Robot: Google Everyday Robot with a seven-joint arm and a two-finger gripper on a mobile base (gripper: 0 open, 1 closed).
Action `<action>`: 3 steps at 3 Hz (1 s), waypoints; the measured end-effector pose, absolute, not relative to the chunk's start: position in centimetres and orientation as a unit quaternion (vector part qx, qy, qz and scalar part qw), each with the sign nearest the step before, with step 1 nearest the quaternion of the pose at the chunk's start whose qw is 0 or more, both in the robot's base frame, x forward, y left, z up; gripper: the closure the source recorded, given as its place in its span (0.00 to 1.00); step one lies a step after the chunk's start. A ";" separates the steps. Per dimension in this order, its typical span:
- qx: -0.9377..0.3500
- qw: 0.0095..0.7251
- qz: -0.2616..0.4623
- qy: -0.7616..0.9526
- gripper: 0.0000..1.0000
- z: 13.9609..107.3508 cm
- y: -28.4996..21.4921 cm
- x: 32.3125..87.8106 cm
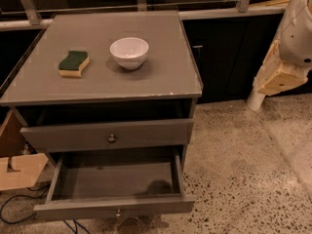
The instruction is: Close middle drawer
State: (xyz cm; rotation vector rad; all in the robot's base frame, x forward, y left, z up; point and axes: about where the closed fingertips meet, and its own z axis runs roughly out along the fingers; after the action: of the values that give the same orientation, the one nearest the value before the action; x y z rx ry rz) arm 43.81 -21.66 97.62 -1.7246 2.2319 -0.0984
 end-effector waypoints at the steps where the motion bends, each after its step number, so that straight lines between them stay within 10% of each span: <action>1: -0.594 0.165 -0.038 0.787 1.00 96.7 -21.0 43.3; 3: -0.587 0.122 -0.023 0.800 1.00 85.9 -17.0 38.9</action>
Offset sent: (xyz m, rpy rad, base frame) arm -0.0487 0.0460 -0.1141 -0.0315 0.0864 -0.0398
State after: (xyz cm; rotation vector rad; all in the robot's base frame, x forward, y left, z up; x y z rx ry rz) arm 38.89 -17.02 85.93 -1.7133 2.3361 -0.0681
